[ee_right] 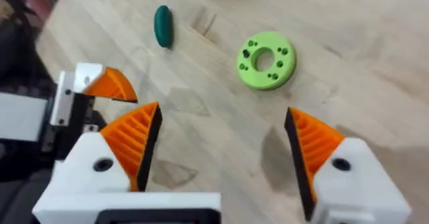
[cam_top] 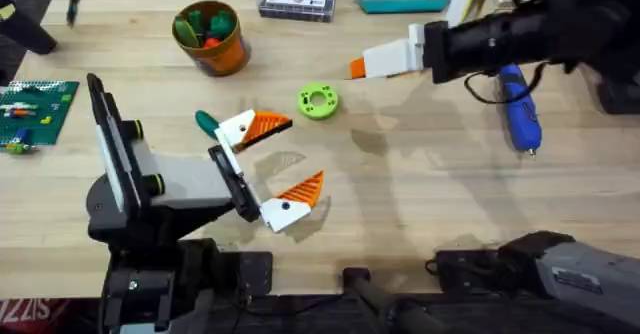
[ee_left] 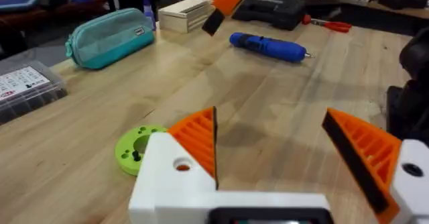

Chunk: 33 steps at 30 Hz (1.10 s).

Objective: Pick up the gripper from the table and insert it into the empty holder that is missing its gripper. Then pick up a screw, insert it into the mounting hole, and use the screwdriver to tighten it. Finally, clean up the table by picking up the vegetable and placing it into the bucket.

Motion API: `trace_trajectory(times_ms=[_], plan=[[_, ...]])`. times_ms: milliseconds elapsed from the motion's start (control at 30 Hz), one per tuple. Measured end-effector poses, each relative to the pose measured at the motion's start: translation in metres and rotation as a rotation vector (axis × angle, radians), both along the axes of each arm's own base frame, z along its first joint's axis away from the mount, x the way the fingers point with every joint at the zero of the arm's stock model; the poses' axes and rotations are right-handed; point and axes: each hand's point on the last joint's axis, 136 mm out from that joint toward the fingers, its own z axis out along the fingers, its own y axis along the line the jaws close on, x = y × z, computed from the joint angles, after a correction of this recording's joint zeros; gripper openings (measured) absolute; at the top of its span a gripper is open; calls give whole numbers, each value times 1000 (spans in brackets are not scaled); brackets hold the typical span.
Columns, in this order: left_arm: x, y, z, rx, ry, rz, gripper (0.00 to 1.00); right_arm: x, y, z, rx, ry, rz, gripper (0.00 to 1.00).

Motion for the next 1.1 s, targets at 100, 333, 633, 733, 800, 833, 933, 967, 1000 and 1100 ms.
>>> trace_trajectory(times_ms=[100, 333, 633, 733, 800, 833, 933, 967, 1000, 1100], plan=[[0, 0, 0, 0, 1, 0, 976, -2, -1, 8, -51, -107, 38, 994], [0, 0, 0, 0, 0, 0, 976, -4, 2, 5, -107, -173, 87, 993], [0, 0, 0, 0, 0, 0, 977, -2, 2, 6, -132, -221, 114, 990], [0, 0, 0, 0, 0, 0, 977, -4, 11, 8, -143, -268, 155, 984], [0, 0, 0, 0, 0, 0, 976, -8, 21, 7, -163, -300, 191, 985], [0, 0, 0, 0, 0, 0, 976, -10, 26, 4, -182, -313, 211, 985], [0, 0, 0, 0, 0, 0, 976, -19, 42, -11, -252, -323, 266, 987], [0, 0, 0, 0, 0, 0, 976, -21, 47, -18, -279, -321, 284, 986], [0, 0, 0, 0, 0, 0, 976, -24, 51, -24, -304, -317, 301, 988], [0, 0, 0, 0, 1, 0, 976, -28, 63, -37, -363, -318, 338, 989]])
